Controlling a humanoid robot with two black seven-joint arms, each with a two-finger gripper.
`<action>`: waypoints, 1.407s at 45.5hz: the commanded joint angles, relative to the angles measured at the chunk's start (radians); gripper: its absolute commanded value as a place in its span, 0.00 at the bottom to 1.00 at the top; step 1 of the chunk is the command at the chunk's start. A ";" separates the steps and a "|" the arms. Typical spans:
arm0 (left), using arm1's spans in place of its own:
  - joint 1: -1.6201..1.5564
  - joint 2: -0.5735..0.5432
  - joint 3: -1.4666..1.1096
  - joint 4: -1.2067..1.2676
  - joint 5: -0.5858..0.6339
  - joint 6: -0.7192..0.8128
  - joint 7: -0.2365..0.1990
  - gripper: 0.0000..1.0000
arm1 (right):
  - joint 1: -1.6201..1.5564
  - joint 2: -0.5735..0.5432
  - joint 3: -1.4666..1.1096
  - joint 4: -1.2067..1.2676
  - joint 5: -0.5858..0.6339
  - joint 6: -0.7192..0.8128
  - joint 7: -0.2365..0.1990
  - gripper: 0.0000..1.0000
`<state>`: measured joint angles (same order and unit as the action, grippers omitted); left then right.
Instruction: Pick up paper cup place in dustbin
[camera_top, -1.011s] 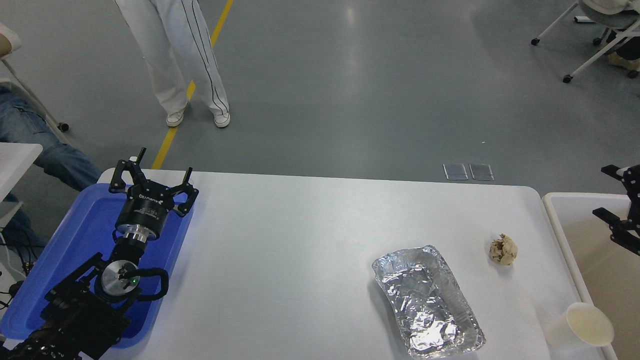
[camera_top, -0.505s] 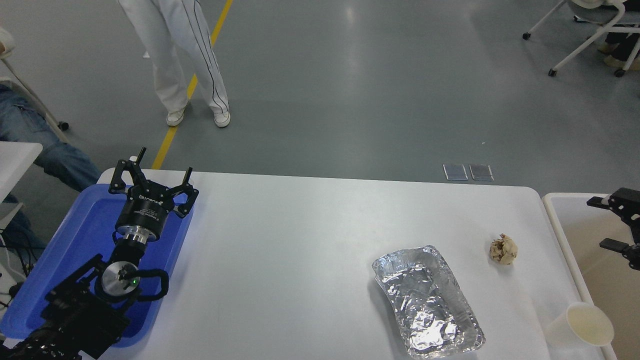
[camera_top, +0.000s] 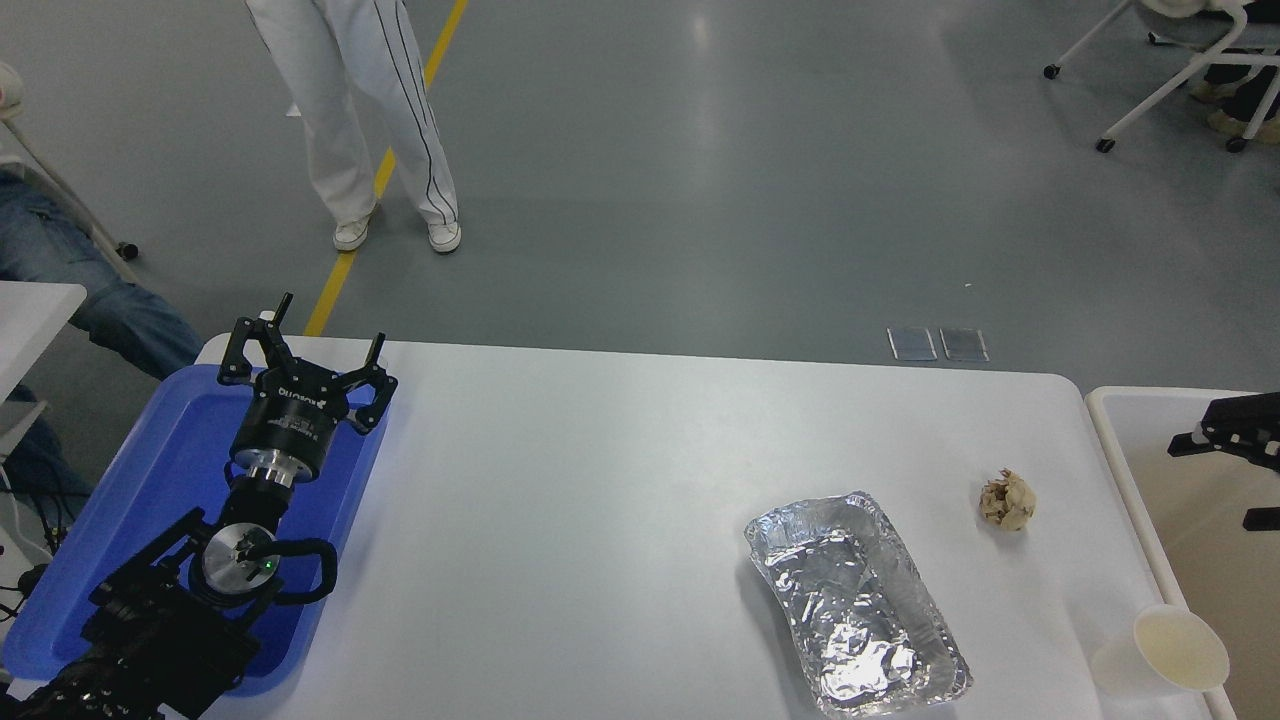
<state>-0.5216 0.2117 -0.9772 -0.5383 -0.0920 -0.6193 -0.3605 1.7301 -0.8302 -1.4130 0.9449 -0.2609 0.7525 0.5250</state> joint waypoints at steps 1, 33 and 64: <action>0.000 0.000 0.000 0.000 0.000 0.000 0.000 1.00 | 0.224 0.111 -0.096 0.038 -0.113 0.033 -0.002 1.00; 0.000 0.000 0.000 0.000 0.000 0.001 0.000 1.00 | 0.675 0.488 0.075 0.310 -0.262 0.033 -0.002 1.00; 0.000 0.000 0.000 0.000 0.000 0.001 0.000 1.00 | 0.612 0.546 0.034 0.342 -0.246 0.033 -0.002 1.00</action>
<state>-0.5215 0.2117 -0.9771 -0.5376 -0.0920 -0.6182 -0.3605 2.3490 -0.2877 -1.3677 1.2842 -0.6134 0.7853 0.5229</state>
